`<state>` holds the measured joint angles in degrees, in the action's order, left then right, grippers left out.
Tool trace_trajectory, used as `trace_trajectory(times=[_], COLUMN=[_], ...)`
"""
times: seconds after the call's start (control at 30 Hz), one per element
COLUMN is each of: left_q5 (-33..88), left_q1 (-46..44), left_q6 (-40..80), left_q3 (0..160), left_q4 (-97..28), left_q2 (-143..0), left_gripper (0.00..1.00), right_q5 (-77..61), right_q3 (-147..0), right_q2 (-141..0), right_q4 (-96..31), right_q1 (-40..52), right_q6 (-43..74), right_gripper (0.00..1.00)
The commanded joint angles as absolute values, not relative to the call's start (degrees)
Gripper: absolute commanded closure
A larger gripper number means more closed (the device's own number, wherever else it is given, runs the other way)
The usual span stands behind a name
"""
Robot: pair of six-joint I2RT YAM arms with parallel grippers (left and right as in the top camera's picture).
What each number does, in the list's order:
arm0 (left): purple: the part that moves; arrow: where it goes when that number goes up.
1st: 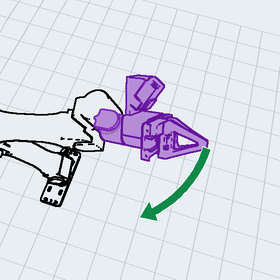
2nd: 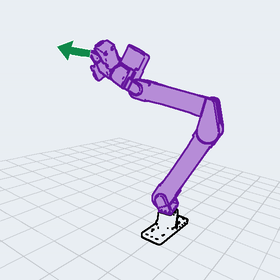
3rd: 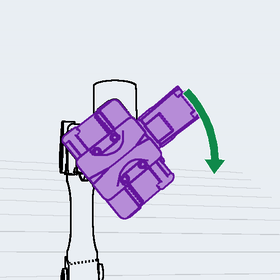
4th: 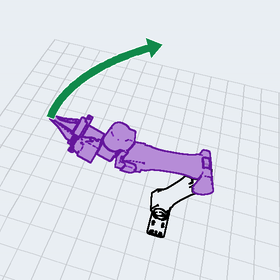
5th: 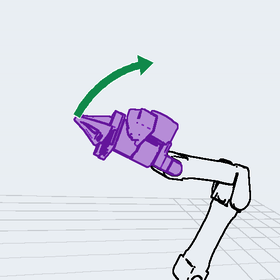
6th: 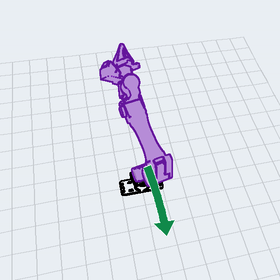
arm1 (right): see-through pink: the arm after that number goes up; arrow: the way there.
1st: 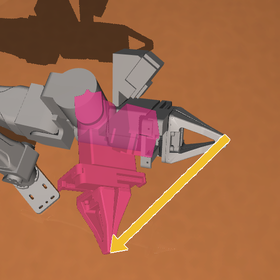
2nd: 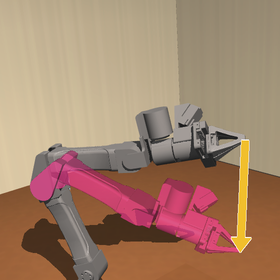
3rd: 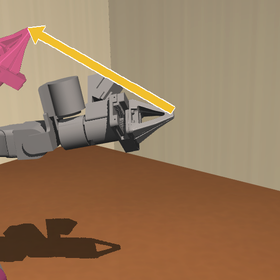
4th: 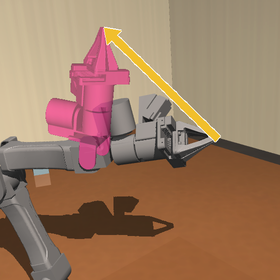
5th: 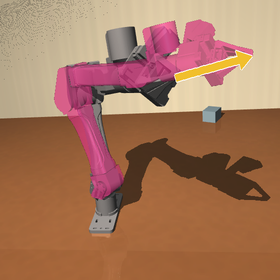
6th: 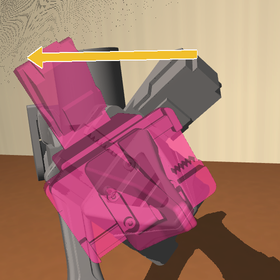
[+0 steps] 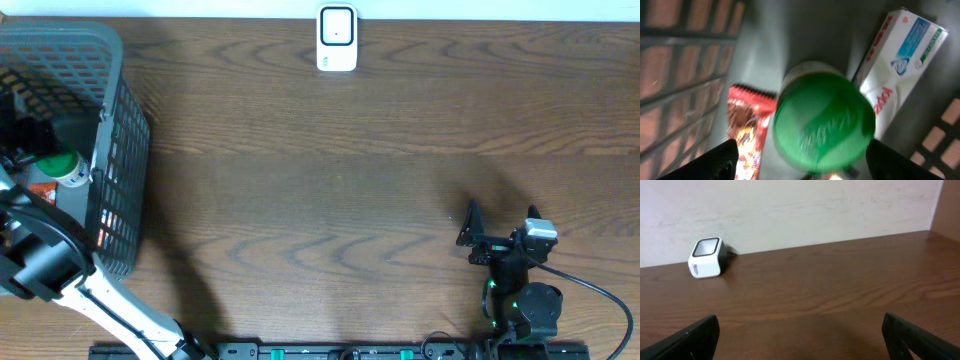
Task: Scan the item barcode
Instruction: 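Reach the left gripper into the basket toward the green-lidded jar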
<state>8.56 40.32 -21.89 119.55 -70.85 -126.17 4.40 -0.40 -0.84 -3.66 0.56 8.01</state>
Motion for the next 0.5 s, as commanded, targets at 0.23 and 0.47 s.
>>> trace_trajectory(times=[0.23,0.47], left_q5=[8.3,7.0], left_q1=[37.4,37.3], left_q6=[-22.6,-21.5], left_q3=[119.8,119.9], left_q4=[-69.9,-69.5], left_q2=[-132.2,-133.2], left_gripper=[0.17,0.17], right_q5=[4.2,4.2], right_q3=[-0.3,-0.3], right_q2=[-0.4,-0.4], right_q4=[-3.9,-3.9], right_q1=[0.7,0.7], right_q6=[7.2,7.2], right_gripper=[0.01,0.01])
